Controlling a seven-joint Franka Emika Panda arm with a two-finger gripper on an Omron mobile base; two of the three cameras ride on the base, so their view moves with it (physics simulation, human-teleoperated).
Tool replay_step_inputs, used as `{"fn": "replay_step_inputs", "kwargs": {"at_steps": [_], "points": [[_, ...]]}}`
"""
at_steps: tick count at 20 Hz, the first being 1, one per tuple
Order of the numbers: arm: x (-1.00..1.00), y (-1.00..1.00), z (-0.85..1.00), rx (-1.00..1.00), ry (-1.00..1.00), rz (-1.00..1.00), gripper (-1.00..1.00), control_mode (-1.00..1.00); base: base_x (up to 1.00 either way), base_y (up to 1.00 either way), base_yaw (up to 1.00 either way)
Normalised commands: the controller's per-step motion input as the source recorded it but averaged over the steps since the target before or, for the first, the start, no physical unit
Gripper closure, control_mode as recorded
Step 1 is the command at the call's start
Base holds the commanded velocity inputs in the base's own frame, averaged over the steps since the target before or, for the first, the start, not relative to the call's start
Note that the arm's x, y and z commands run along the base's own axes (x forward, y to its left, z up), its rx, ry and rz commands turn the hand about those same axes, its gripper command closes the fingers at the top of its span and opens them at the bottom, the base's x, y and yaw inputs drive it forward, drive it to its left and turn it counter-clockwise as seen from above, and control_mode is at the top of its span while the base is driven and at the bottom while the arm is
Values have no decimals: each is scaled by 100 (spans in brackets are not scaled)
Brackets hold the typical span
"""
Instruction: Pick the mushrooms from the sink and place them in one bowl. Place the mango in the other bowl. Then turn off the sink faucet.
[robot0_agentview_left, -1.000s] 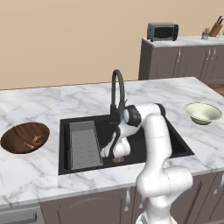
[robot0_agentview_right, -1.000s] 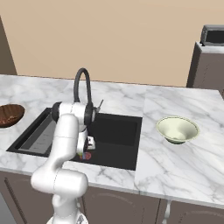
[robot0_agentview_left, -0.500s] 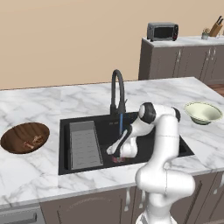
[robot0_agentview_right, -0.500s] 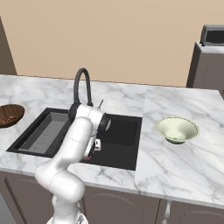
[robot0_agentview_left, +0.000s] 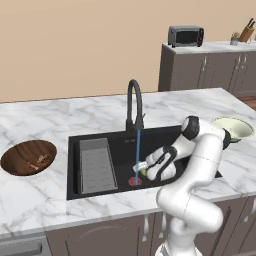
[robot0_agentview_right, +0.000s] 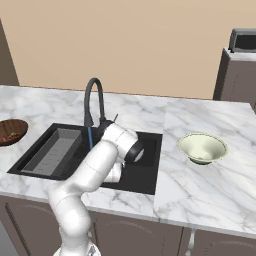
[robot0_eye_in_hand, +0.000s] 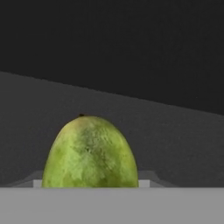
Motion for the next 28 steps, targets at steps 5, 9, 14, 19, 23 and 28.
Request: {"fn": "replay_step_inputs", "kwargs": {"at_steps": [5,9,14,19,23,28], "points": [[-6,0,98,0,-2,6,100,-100,0,0,0],[-43,-4,93,0,2,0,100,-100,0,0,0],[-54,-41,84,0,5,-2,100,-100,0,0,0],[-33,-73,92,0,1,-7,100,-100,0,0,0],[-22,-74,100,4,0,-6,100,-100,0,0,0],[-35,-63,100,6,0,0,100,-100,0,0,0]]}}
